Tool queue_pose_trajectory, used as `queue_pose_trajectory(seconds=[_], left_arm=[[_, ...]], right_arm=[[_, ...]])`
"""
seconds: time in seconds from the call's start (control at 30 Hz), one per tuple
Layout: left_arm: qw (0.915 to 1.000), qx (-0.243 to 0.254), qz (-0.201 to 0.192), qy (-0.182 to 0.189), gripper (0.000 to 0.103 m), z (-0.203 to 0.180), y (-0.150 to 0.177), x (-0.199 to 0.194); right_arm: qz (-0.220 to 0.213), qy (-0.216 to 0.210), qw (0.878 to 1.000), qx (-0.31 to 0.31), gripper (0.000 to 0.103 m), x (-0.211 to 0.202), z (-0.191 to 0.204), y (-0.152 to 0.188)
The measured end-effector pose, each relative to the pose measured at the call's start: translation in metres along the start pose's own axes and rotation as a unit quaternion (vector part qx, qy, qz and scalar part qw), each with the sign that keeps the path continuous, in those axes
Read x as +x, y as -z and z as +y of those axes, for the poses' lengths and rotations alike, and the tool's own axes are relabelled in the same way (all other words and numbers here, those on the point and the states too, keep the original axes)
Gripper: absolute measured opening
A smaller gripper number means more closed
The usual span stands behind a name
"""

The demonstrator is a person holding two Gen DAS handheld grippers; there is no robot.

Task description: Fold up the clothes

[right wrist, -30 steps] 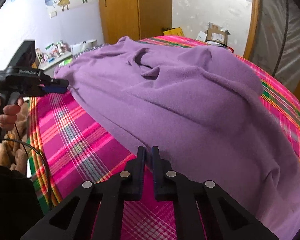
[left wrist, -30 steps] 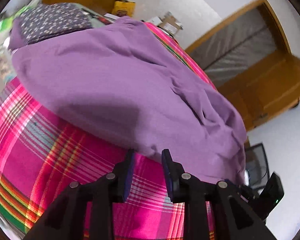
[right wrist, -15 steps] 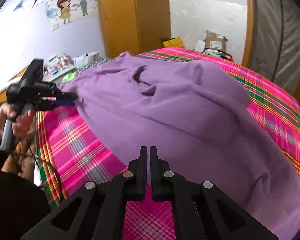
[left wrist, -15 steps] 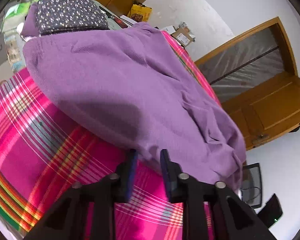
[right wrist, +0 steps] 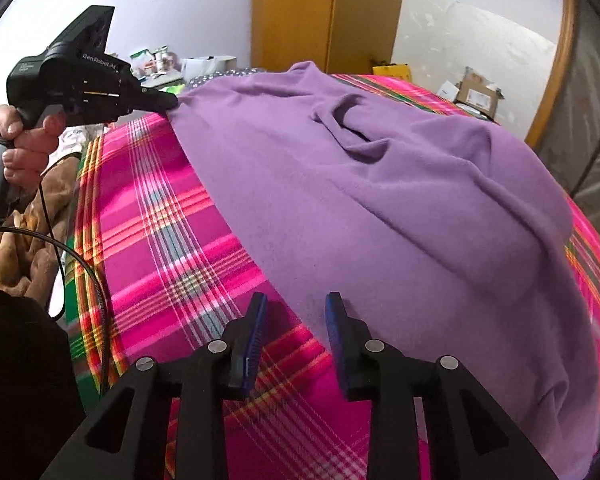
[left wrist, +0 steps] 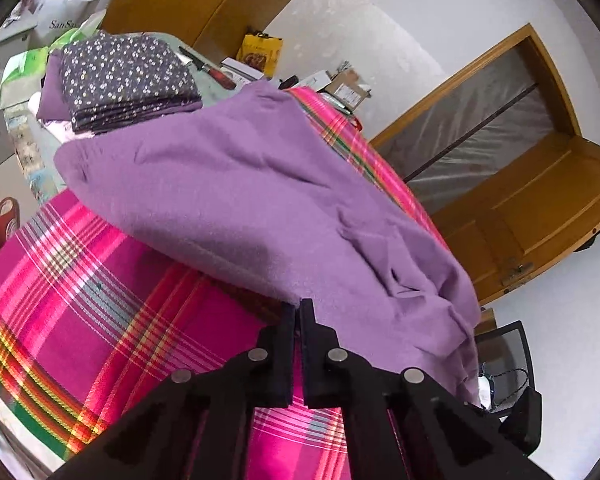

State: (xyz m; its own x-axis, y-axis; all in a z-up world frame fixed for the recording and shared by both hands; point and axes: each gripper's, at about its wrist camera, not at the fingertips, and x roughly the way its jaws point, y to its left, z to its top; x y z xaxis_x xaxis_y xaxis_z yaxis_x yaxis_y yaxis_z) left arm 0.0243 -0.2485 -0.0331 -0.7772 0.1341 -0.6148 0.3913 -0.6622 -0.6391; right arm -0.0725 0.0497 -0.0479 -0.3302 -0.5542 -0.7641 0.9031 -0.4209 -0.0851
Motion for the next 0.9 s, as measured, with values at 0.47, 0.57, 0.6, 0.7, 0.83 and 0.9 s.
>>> queue_pose_trajectory(seconds=[0.47,0.57,0.6,0.7,0.83,0.9], left_arm=[[0.9998,0.003,0.015,-0.013,0.002,0.011,0.013,-0.011],[0.9994,0.000,0.025,-0.023,0.002,0.018,0.024,-0.014],[0.9991,-0.003,0.031,-0.028,0.002,0.021,0.028,-0.014],[0.9984,-0.004,0.044,-0.034,0.002,0.029,0.038,-0.013],[0.9979,-0.006,0.059,-0.029,0.002,0.036,0.042,-0.012],[0.9981,-0.003,0.056,-0.027,0.003,0.036,0.040,-0.017]], right_arm=[[-0.028,0.003,0.999,-0.023,0.002,-0.028,0.008,-0.002],[-0.019,-0.012,0.999,-0.042,0.002,-0.033,0.021,0.002],[-0.015,-0.016,0.999,-0.045,0.002,-0.034,0.023,0.004],[-0.003,-0.030,0.998,-0.051,0.002,-0.034,0.030,0.011],[0.020,-0.039,0.998,-0.045,0.005,-0.025,0.029,0.016],[0.025,-0.040,0.998,-0.038,0.006,-0.023,0.028,0.015]])
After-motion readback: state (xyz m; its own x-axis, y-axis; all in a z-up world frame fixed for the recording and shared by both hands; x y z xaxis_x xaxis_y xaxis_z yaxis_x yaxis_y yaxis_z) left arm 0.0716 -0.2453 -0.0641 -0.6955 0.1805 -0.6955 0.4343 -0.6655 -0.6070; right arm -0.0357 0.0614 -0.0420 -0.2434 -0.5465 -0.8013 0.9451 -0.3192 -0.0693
